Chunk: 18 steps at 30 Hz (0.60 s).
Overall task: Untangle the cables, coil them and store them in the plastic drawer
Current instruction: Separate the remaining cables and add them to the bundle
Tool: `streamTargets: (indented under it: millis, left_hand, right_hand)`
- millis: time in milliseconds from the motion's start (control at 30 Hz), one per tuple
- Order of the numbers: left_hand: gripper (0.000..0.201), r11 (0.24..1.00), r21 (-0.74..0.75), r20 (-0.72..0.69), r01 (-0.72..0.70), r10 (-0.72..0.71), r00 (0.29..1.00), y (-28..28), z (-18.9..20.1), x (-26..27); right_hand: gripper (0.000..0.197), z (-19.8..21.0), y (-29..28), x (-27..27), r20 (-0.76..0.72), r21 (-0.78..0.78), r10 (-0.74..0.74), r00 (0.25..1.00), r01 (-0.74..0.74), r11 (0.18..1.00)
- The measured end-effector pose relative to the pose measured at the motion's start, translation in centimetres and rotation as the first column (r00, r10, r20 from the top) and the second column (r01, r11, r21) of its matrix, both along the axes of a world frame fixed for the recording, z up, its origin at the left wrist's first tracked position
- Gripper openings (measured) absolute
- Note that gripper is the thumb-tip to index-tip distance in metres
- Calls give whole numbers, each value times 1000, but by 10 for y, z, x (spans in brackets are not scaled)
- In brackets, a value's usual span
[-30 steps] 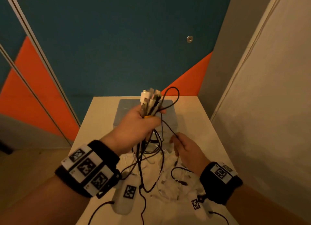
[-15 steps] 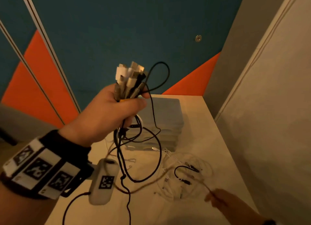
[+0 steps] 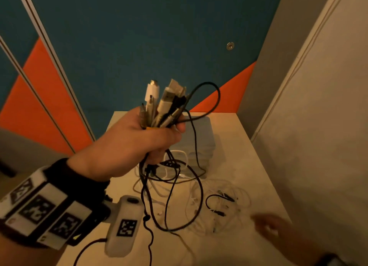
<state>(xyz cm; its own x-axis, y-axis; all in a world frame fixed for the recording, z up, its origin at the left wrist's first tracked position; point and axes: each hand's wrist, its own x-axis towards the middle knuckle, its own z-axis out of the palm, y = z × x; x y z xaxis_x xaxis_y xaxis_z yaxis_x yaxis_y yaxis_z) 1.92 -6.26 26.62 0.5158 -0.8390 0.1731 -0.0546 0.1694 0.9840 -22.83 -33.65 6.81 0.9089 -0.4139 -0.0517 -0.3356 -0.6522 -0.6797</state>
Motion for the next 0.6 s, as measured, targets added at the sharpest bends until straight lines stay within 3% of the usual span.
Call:
streamTargets:
  millis: [67, 200, 300, 367, 433, 467, 533, 600]
  left_hand:
    - [10, 998, 18, -14, 55, -55, 998, -5, 0, -7]
    - [10, 985, -10, -91, 173, -173, 981, -10, 3, -19]
    - [9, 971, -48, -138, 232, -237, 962, -9, 6, -22]
    - [9, 973, -49, -112, 226, -230, 967, -6, 8, -23]
    - [7, 987, -44, -73, 155, -158, 985, -1, 10, -21]
    - [7, 994, -53, -63, 97, -101, 993, 1, 11, -19]
    - [7, 995, -100, -86, -29, 20, 996, 3, 10, -12]
    - [7, 984, -133, -125, -117, 100, 987, 5, 8, -7]
  right_hand:
    - [51, 52, 15, 30, 28, 124, -23, 999, 19, 992]
    - [43, 98, 40, 95, 333, 369, 48, 942, -177, 912]
    - [44, 85, 60, 128, 219, 599, 108, 970, -222, 769]
    - [46, 66, 71, 146, 156, 574, 250, 956, -293, 764]
    - [28, 63, 88, 148, 38, 599, 394, 918, -337, 726]
    - [18, 58, 91, 147, -9, 552, 445, 896, -366, 749]
    - [16, 53, 99, 143, -101, 378, 504, 857, -436, 817]
    - [18, 47, 104, 135, -135, 337, 590, 796, -524, 783]
